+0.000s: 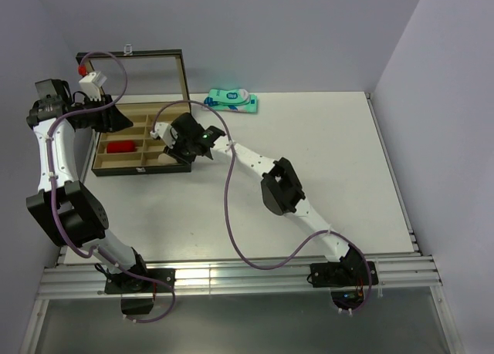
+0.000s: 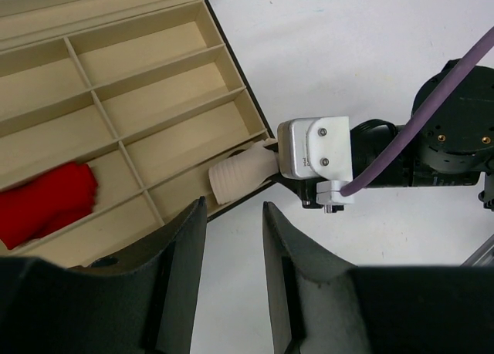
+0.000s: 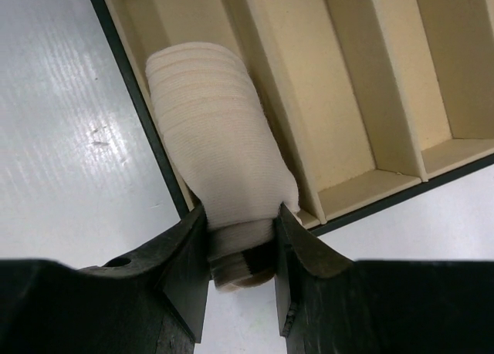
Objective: Roll the socks
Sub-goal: Move the storage box to the center of the board, then place the sock in the storage box.
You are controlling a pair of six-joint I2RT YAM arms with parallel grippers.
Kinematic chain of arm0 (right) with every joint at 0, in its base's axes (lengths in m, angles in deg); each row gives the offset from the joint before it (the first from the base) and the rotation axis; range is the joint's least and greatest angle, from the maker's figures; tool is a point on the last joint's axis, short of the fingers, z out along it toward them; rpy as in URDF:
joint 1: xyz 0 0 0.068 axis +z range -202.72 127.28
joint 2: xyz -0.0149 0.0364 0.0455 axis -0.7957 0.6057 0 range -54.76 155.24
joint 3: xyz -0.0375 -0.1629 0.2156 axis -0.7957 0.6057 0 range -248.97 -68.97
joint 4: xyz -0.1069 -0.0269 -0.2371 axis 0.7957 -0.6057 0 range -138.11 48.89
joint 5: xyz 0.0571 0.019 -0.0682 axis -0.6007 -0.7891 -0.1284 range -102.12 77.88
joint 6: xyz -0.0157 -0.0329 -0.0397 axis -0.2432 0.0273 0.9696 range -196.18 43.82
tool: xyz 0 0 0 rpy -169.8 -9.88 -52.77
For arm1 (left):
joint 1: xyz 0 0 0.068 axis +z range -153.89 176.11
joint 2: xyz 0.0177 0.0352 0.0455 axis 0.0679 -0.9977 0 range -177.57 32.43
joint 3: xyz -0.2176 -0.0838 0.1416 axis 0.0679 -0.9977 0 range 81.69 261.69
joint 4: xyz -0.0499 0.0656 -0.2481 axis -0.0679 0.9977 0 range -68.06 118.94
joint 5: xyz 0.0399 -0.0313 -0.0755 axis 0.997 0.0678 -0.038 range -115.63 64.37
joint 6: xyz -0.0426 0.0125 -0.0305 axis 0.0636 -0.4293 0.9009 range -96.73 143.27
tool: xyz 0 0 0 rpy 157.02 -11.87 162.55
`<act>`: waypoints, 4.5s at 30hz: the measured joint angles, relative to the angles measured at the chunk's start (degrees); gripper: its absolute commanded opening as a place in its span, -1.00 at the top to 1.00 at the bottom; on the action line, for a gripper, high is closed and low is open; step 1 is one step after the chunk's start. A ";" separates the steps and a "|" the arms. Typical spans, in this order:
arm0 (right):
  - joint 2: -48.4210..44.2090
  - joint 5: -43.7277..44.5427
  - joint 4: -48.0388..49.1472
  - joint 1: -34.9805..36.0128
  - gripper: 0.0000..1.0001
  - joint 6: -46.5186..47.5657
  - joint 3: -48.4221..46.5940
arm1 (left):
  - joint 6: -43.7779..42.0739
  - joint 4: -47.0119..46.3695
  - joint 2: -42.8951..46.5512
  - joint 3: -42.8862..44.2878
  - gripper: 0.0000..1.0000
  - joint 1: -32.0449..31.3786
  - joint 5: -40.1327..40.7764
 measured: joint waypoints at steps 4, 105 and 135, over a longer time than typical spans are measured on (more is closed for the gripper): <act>-1.01 -2.84 0.00 -0.66 1.00 -1.31 1.92 | -0.02 0.00 0.00 0.00 0.19 -0.09 0.00; -10.69 9.49 26.53 2.78 1.00 -24.17 29.53 | 12.92 -21.11 -9.57 -22.21 0.22 -10.67 3.34; -15.08 9.73 32.39 2.78 -0.04 -24.68 37.24 | 11.50 -26.88 -10.54 -26.21 0.28 -14.51 11.58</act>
